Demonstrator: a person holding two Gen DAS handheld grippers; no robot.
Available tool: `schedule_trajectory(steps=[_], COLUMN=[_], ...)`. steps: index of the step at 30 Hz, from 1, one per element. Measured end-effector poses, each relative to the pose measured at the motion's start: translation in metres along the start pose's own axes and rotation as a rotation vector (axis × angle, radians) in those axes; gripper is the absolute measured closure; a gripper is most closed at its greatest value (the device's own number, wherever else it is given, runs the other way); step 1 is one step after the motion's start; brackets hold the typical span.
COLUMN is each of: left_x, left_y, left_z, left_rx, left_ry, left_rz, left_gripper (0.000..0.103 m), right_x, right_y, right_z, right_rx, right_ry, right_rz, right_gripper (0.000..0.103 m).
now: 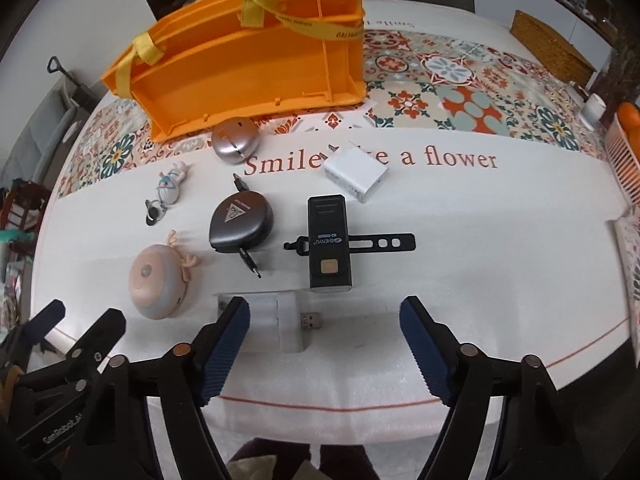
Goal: Organize rigid objects
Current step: 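Grasp the pink round speaker with the left tool while the right tool grasps the black bike light, then carry the speaker and bike light with both tools over the orange crate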
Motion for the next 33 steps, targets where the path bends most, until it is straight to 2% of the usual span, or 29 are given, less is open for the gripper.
schedule_trajectory(steps=[3,5,11,15,25,30,33], left_x=[0.014,0.024,0.044,0.053,0.069,0.073,0.073], left_y=[-0.001,-0.001,-0.001,-0.003,-0.005,-0.01,-0.011], left_z=[0.004,0.007,0.015,0.019,0.027,0.028,0.028], left_rx=[0.014,0.028,0.037,0.049,0.05,0.057,0.051], left_ry=[0.025,0.054,0.091,0.102,0.126,0.132,0.126], left_rz=[-0.01,-0.017,-0.046,-0.038,-0.043,-0.07,-0.067], left_gripper=[0.0,0.0,0.0,0.001,0.011,0.028,0.029], right_x=[0.01,0.016,0.035,0.044,0.063,0.067,0.068], right_y=[-0.002,-0.003,-0.005,-0.004,-0.002,0.003,0.005], right_z=[0.006,0.009,0.016,0.021,0.035,0.04,0.044], right_rx=[0.007,0.023,0.061,0.064,0.05,0.037,0.021], right_ry=[0.007,0.026,0.06,0.069,0.076,0.078,0.072], right_rz=[-0.008,-0.002,0.0,-0.021,-0.049,-0.046,-0.048], right_gripper=[0.029,0.034,0.038,0.04,0.047,0.052,0.055])
Point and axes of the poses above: each gripper's, at about its wrist camera, not at the fingertips, and x roughly the way its jaws point, y to its left, z to its top, the point moved 6 cm from there along x, roughly the way its jaws point, and after that the axes turned 8 degrees about y, right-handed, at the moved point
